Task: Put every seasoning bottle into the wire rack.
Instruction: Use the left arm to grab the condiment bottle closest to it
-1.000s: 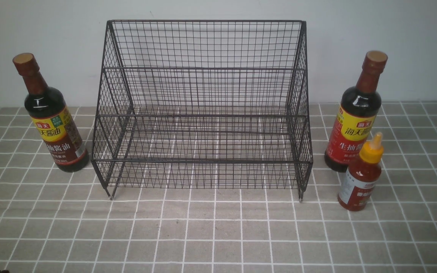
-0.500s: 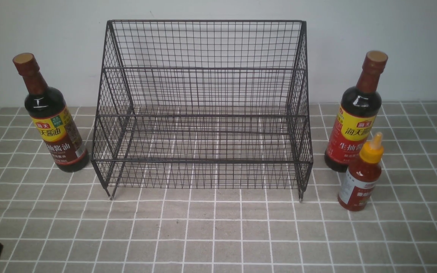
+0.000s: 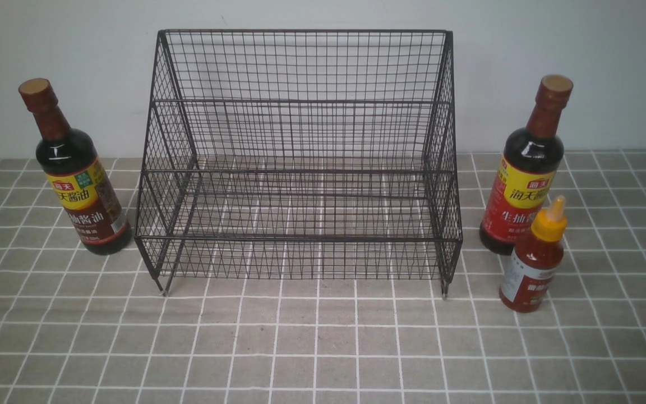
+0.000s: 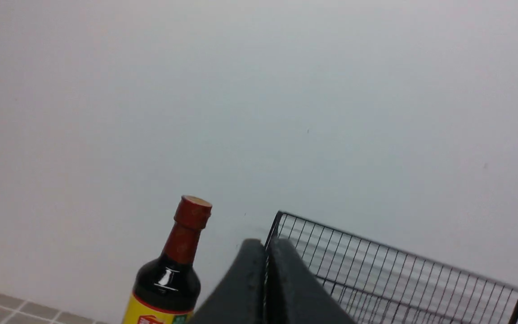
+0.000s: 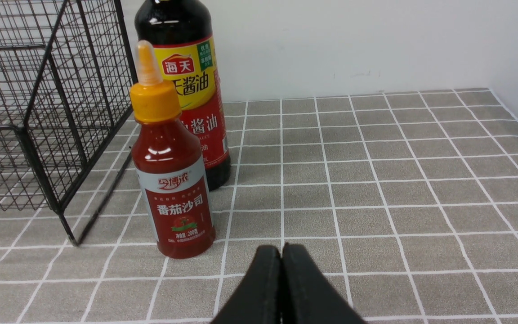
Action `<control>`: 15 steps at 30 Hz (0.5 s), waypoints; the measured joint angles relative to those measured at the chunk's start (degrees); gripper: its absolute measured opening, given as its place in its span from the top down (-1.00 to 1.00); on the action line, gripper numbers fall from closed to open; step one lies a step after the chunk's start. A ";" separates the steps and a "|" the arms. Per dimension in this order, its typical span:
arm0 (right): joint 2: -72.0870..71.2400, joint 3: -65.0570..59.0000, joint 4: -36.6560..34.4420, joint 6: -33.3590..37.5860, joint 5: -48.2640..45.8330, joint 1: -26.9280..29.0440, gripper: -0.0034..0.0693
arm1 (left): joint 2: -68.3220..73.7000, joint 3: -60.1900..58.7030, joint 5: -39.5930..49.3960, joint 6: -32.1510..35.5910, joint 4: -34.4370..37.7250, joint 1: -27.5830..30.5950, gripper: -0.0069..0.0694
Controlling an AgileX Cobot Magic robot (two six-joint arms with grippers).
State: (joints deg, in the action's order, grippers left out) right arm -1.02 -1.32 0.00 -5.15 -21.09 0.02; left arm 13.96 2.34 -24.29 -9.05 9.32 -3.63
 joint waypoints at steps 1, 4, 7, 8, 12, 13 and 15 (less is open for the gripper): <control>0.00 0.00 0.00 0.00 0.00 0.00 0.94 | 3.61 1.85 0.05 0.82 -1.80 0.00 0.84; 0.00 0.00 0.00 0.00 0.00 0.00 0.94 | 14.20 7.92 0.05 2.83 -5.45 0.00 0.83; 0.00 0.00 0.00 0.00 0.00 0.00 0.94 | 24.89 13.71 -0.08 5.09 -6.39 0.00 0.75; 0.00 0.00 0.00 0.00 0.00 0.00 0.94 | 27.99 16.07 -0.28 6.34 -6.43 0.00 0.69; 0.00 0.00 0.00 0.00 0.00 0.00 0.94 | 36.60 22.05 -0.98 11.28 -3.59 0.00 0.43; 0.00 0.00 0.00 0.00 0.00 0.00 0.94 | 39.76 24.23 -1.98 13.31 -0.76 0.00 0.29; 0.00 0.00 0.00 0.00 0.00 0.00 0.94 | 42.58 26.63 -3.22 15.17 3.13 0.00 0.11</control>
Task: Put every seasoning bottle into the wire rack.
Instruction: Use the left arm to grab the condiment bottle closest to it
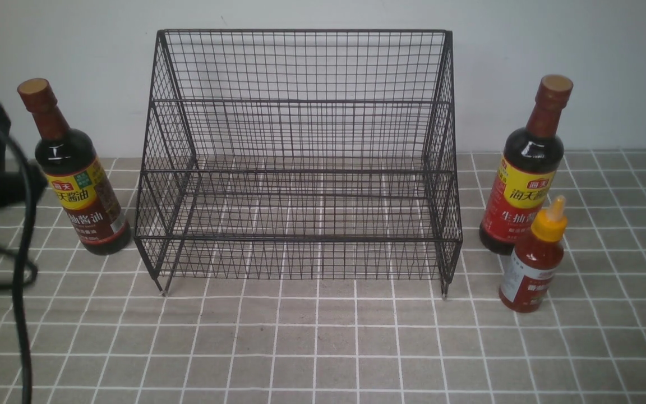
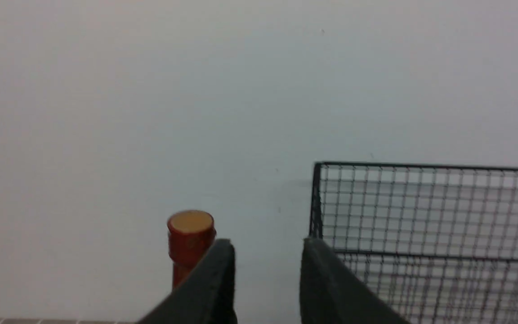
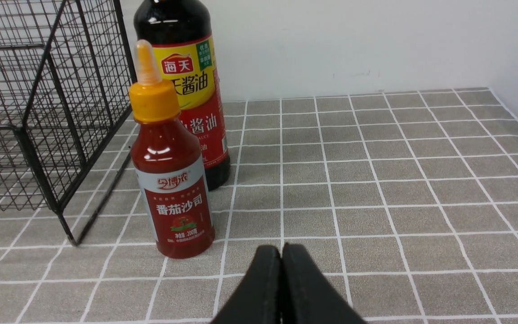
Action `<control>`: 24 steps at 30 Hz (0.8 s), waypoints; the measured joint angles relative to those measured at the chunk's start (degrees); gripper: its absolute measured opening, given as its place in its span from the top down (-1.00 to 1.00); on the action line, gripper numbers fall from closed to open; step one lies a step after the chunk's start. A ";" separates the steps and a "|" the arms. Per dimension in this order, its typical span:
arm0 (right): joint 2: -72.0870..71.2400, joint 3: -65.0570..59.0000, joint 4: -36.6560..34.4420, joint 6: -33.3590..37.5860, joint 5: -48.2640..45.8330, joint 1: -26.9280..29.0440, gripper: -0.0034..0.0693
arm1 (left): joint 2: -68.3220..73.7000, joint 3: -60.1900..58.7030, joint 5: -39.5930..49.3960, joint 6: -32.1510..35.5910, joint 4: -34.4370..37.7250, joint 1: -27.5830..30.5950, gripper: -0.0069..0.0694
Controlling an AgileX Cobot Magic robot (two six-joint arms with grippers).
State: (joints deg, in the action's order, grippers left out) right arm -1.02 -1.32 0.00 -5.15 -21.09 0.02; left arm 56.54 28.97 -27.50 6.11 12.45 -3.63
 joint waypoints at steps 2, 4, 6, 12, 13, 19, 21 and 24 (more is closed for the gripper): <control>0.00 0.00 0.00 0.00 0.00 0.00 0.94 | 2.43 2.26 -1.37 1.85 3.92 0.00 -0.06; 0.00 0.00 0.00 0.00 0.00 0.00 0.94 | 7.11 5.61 -3.69 5.50 9.38 0.00 -0.30; 0.00 0.00 0.00 0.00 0.00 0.00 0.94 | 10.51 8.25 -4.46 7.70 12.17 0.00 -0.41; 0.00 0.00 0.00 0.00 0.00 0.00 0.94 | 20.58 16.55 -4.63 11.56 18.75 0.00 -0.55; 0.00 0.00 0.00 0.00 0.00 0.00 0.94 | 21.24 17.08 -4.64 11.91 19.15 0.00 -0.55; 0.00 0.00 0.00 0.00 0.00 0.00 0.94 | 29.99 22.67 -5.52 20.32 24.34 0.00 -0.55; 0.00 0.00 0.00 0.00 0.00 0.00 0.94 | 33.30 23.99 -5.81 22.25 25.03 0.00 -0.55; 0.00 0.00 0.00 0.00 0.00 0.00 0.94 | 37.03 24.50 -6.69 23.20 25.36 0.00 -0.55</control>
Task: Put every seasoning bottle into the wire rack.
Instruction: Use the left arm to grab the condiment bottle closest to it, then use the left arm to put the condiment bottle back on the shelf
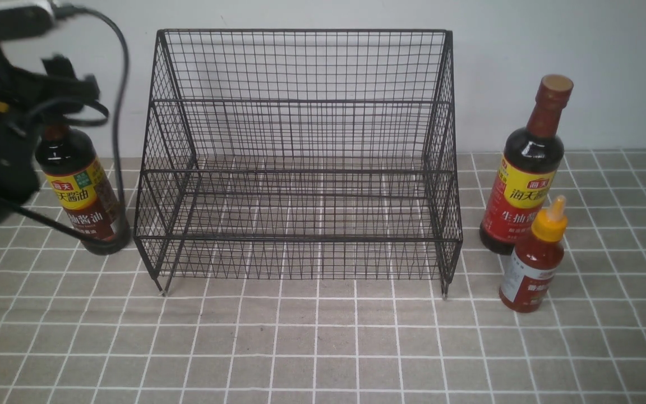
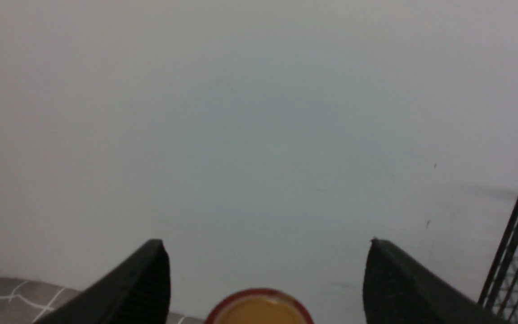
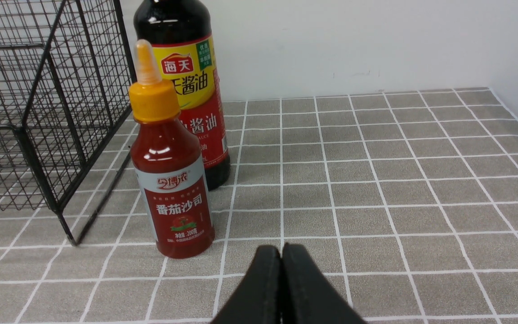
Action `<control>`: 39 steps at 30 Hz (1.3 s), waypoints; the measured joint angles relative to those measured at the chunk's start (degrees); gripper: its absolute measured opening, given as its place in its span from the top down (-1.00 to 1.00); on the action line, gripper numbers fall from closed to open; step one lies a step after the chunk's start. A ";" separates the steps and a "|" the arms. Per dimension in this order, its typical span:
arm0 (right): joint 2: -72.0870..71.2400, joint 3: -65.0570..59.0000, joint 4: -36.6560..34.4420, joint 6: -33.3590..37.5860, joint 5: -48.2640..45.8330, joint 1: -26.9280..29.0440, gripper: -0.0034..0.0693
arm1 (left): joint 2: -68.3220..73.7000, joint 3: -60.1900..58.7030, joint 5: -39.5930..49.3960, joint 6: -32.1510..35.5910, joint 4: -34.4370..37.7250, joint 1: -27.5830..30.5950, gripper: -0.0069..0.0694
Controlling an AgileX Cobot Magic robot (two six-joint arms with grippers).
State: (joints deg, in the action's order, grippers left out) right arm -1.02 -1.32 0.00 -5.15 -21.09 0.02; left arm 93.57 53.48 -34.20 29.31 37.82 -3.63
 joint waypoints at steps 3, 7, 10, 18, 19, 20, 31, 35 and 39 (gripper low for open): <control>0.00 0.00 0.00 0.00 0.00 0.00 0.94 | 2.19 0.05 -1.12 -0.10 0.64 0.00 -0.55; 0.00 0.00 0.00 0.00 0.00 0.00 0.94 | 3.85 0.11 -3.63 -0.17 1.67 0.00 -0.46; 0.00 0.00 0.00 0.00 0.00 0.00 0.94 | 3.85 0.17 -3.63 -0.17 1.81 0.00 -0.20; 0.00 0.00 0.00 0.00 0.00 0.00 0.94 | 2.70 0.29 -0.96 0.64 2.45 0.00 0.13; 0.00 0.00 0.00 0.00 0.00 0.00 0.94 | 2.57 0.29 -0.49 0.95 2.52 0.00 0.13; 0.00 0.00 0.00 0.00 0.00 0.00 0.94 | 1.30 0.29 1.62 2.51 2.87 0.00 0.13; 0.00 0.00 0.00 0.00 0.00 0.00 0.94 | -8.29 5.26 8.29 7.98 3.40 0.00 0.13; 0.00 0.00 0.00 0.00 0.00 0.00 0.94 | -10.29 9.40 8.84 8.26 3.22 0.00 0.13; 0.00 0.00 0.00 0.00 0.00 0.00 0.94 | -11.68 16.10 14.70 8.32 2.48 0.00 0.13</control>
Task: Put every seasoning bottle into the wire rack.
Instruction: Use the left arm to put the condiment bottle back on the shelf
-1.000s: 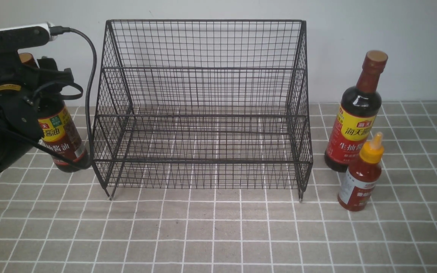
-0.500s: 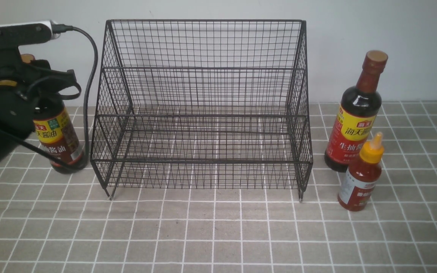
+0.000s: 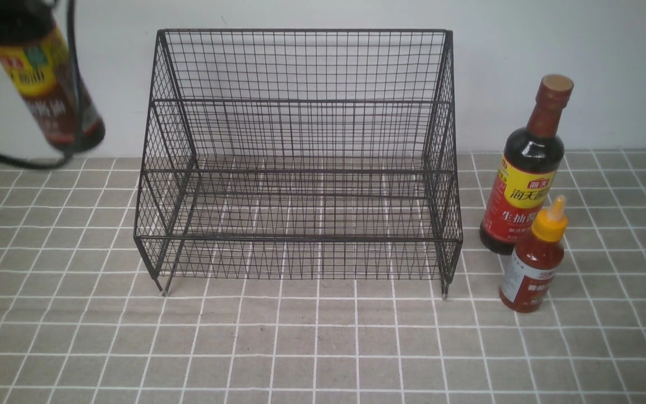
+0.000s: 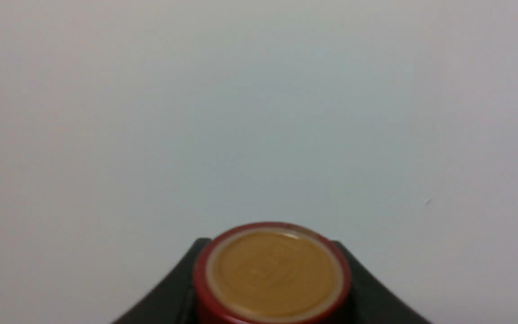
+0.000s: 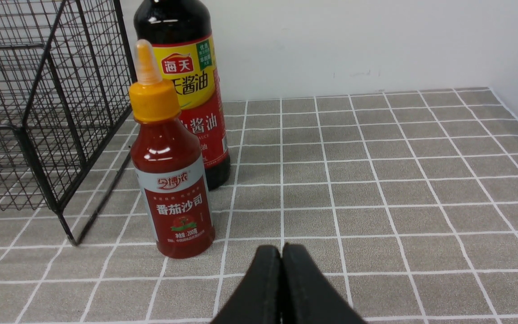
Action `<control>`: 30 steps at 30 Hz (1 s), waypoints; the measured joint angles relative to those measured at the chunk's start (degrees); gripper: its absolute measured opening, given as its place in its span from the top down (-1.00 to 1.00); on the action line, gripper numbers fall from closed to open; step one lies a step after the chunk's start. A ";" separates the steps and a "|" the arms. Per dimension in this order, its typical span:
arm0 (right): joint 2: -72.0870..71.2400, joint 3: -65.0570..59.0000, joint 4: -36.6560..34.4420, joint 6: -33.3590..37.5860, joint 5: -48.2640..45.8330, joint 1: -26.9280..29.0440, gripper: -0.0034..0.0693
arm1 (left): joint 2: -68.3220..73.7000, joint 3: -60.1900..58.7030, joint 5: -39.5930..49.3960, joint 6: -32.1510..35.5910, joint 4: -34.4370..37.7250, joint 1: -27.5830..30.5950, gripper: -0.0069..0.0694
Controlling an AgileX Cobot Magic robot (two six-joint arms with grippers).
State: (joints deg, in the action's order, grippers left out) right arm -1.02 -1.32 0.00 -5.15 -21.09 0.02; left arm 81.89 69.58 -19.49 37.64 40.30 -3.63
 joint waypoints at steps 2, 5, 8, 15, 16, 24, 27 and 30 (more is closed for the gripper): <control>0.00 0.00 0.00 0.00 0.00 0.00 0.94 | -0.09 1.78 2.09 0.00 -0.15 -0.21 0.13; 0.00 0.00 0.00 0.00 0.00 0.00 0.94 | -0.13 5.44 7.10 0.00 -0.56 -2.16 0.13; 0.00 0.00 0.00 0.00 0.00 0.00 0.94 | -0.13 6.79 9.06 -0.05 -0.61 -5.27 0.13; 0.00 0.00 0.00 0.00 0.00 0.00 0.94 | 1.00 7.12 10.21 -0.39 -0.61 -10.46 0.13; 0.00 0.00 0.00 0.00 0.00 0.00 0.94 | 1.17 7.12 10.21 -0.39 -0.61 -10.67 0.13; 0.00 0.00 0.00 0.00 0.00 0.00 0.94 | 7.88 7.12 9.10 -0.39 -0.86 -10.90 0.13; 0.00 0.00 0.00 0.00 0.00 0.00 0.94 | 9.92 7.12 8.87 -0.39 -0.80 -10.90 0.13; 0.00 0.00 0.00 0.00 0.00 0.00 0.94 | 10.86 7.12 9.17 -0.44 -0.80 -10.90 0.13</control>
State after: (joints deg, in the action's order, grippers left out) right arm -1.02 -1.32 0.00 -5.15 -21.09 0.02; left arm 92.76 76.70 -10.32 37.19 39.50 -14.54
